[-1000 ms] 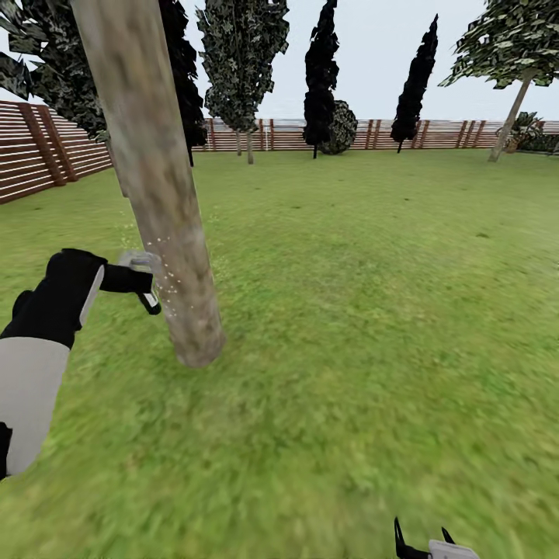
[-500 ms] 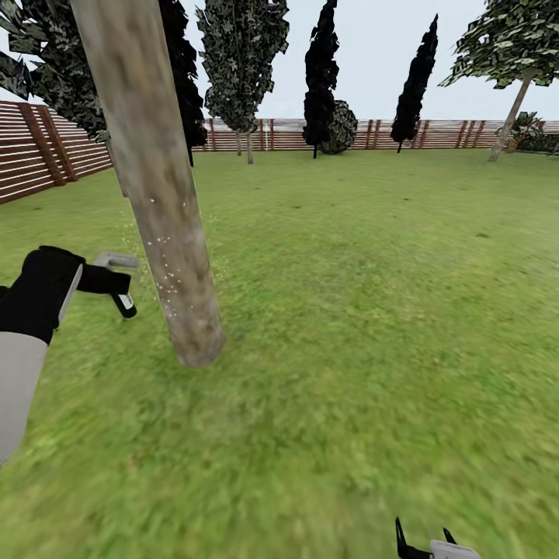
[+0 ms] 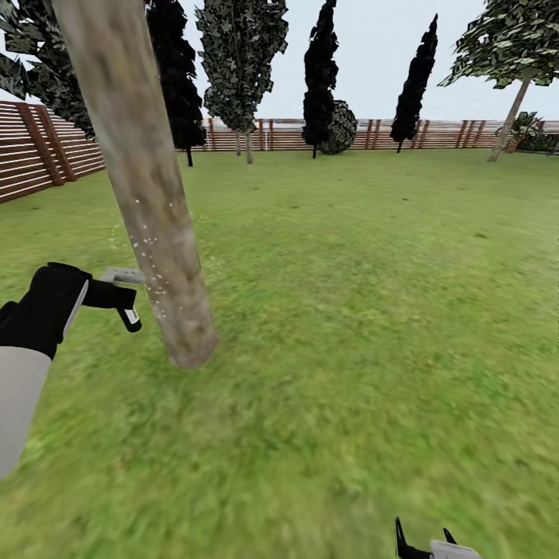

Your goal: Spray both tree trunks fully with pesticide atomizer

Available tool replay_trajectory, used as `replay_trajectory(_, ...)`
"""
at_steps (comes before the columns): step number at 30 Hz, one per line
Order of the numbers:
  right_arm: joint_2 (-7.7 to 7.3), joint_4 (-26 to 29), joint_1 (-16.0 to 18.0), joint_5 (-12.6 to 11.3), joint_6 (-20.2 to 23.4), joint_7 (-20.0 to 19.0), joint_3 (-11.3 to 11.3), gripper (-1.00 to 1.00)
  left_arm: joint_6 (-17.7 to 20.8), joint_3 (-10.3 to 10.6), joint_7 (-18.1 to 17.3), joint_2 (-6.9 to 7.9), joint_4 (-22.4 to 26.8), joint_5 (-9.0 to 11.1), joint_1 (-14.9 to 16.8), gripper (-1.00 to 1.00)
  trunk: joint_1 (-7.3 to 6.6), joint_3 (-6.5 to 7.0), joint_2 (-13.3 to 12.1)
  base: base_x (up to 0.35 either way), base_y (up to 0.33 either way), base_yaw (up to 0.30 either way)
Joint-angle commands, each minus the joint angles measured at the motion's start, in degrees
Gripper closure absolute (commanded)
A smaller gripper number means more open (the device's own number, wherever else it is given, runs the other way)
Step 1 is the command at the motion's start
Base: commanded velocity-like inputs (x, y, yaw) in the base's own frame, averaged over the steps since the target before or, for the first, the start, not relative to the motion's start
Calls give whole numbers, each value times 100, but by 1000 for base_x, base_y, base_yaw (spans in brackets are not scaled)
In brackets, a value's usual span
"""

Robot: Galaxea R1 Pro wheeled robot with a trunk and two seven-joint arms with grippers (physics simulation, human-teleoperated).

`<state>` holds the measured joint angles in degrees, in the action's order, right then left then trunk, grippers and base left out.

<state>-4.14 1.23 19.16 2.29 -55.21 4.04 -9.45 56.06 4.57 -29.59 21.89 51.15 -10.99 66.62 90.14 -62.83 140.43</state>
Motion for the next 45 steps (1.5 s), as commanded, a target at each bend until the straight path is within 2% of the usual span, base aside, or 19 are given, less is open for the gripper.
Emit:
replay_trajectory(1, 0, 0, 0, -1, 1, 0, -1, -100, 1, 0, -3, 1, 0, 0, 0, 100, 0, 0, 0, 6, -274, 0)
replay_trajectory(18, 17, 0, 0, -1, -3, 0, 4, -100, -7, -7, 25, 0, -4, -16, 0, 100, 0, 0, 0, 0, -276, 0)
replay_trajectory(27, 11, 1, 0, -1, -7, 0, -4, -100, -7, -9, 54, 0, -17, -42, 0, 100, 0, 0, 0, 0, -276, 238)
replay_trajectory(28, 13, 0, 0, -1, -6, 0, -4, -100, -7, -6, 92, 0, -44, -56, 0, 100, 0, 0, 0, 43, -276, 276)
replay_trajectory(30, 16, 0, 0, -1, -5, 0, 2, -100, -1, -9, 427, -3, -98, -50, -3, 100, 0, 0, 0, 82, -276, 276)
replay_trajectory(31, 17, 0, 0, -1, -6, 0, 3, -100, 5, -7, 605, -25, -106, -23, -27, 100, 0, 0, 0, 91, -276, 276)
replay_trajectory(32, 18, 0, 0, -1, -7, 0, 3, -100, 8, -13, 840, -198, -108, -39, -150, 100, 0, 0, 0, 114, -275, 276)
replay_trajectory(33, 22, 0, 0, -1, -7, 0, 4, -100, 10, -22, 1307, -491, -112, -45, -275, 100, 0, 0, 0, 131, -273, 276)
replay_trajectory(34, 23, 0, 0, -1, -7, 0, 4, -100, 10, -51, 1864, -715, -113, -10, -374, 100, 0, 0, 0, 141, -271, 274)
replay_trajectory(35, 24, 0, 0, -1, -7, 0, 4, -100, 16, -130, 2086, -802, -110, 9, -412, 100, 0, 0, 0, 147, -269, 268)
replay_trajectory(37, 20, 0, 0, -1, -4, 0, 3, -100, -2, -740, 2235, -825, -110, 8, -458, 100, 0, 0, 0, 149, -268, 98)
replay_trajectory(38, 21, 0, 0, -1, -5, 0, 4, -100, -12, -870, 2257, -813, -113, 3, -464, 100, 0, 0, 0, 150, -268, 11)
replay_trajectory(42, 22, 0, 0, -1, -6, 0, 4, -100, -30, -1096, 2265, -792, -103, 3, -584, 100, 0, 0, 0, 94, -269, 15)
replay_trajectory(45, 24, 0, 0, -1, -7, 0, 4, -100, -33, -1139, 2265, -791, -99, 8, -615, 100, 0, 0, 0, 4, -270, 220)
